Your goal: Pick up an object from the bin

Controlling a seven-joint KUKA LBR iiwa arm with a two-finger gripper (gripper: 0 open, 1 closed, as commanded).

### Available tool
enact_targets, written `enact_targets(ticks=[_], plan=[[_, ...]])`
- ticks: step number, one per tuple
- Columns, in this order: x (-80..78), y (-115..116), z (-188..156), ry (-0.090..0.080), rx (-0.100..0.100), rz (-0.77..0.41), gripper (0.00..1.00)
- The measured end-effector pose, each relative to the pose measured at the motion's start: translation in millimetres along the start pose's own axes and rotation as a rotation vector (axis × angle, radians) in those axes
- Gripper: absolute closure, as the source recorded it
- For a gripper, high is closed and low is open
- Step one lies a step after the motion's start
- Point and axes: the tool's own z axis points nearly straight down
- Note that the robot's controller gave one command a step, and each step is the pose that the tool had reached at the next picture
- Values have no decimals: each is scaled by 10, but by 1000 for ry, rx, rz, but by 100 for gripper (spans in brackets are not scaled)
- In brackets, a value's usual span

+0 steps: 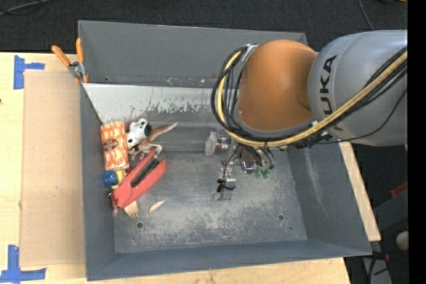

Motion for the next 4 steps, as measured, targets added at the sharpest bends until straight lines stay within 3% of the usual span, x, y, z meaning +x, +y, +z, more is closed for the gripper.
enact_targets(ticks=[1,2,3,4], plan=[[-17,-5,-36,-7,-1,3,0],[-266,527,517,-11,0,-167,0],[-515,1191,355,-17,-3,-172,0],[-557,1489,545,-5,1,-533,0]])
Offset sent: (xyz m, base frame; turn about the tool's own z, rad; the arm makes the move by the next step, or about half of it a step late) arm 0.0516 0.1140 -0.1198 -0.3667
